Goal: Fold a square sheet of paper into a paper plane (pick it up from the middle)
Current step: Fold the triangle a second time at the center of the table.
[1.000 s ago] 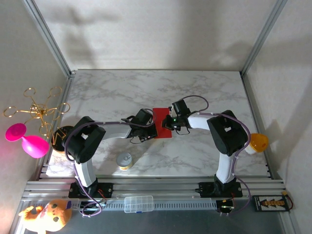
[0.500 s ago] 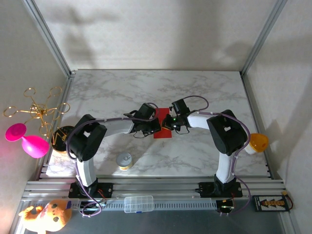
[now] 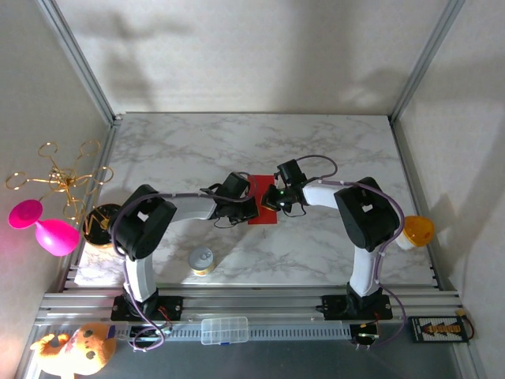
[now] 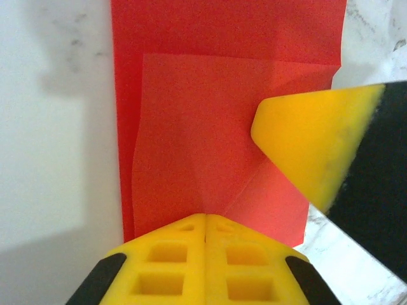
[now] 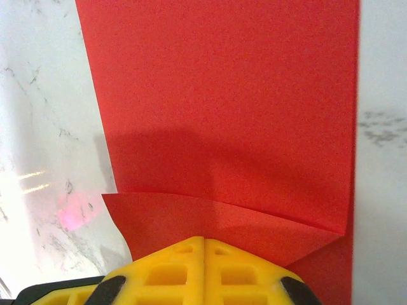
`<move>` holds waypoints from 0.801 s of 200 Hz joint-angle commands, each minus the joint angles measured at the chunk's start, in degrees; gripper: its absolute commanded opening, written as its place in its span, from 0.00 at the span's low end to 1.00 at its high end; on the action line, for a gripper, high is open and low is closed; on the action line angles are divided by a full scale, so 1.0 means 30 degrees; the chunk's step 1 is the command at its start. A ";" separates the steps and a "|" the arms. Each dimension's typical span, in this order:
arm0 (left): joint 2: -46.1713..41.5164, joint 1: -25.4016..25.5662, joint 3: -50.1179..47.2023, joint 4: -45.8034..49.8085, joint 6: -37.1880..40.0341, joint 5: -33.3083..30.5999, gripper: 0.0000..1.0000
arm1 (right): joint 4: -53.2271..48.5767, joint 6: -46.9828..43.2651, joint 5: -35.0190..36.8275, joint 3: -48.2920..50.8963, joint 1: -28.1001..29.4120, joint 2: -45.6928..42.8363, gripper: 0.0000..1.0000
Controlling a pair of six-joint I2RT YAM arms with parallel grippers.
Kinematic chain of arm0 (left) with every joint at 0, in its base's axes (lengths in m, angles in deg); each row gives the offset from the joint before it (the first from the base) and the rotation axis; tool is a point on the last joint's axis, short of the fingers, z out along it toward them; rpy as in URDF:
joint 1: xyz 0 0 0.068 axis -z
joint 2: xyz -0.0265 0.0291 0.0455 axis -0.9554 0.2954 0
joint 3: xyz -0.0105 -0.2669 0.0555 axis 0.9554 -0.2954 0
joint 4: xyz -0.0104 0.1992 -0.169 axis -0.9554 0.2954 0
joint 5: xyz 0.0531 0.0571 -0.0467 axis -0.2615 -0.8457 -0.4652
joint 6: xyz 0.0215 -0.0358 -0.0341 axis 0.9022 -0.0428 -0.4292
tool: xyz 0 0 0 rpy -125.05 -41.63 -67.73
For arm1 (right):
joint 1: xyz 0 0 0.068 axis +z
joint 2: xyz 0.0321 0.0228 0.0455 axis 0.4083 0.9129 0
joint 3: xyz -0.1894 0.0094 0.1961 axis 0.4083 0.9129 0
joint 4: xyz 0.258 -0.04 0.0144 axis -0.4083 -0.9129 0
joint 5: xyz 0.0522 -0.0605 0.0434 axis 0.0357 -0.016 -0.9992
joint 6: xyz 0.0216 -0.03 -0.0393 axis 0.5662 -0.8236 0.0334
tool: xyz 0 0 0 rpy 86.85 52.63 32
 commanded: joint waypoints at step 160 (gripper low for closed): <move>-0.0590 -0.0966 0.3206 0.3184 0.1287 -0.2366 0.00 | 0.0877 0.0632 -0.0387 -0.0287 -0.0110 -0.1375 0.17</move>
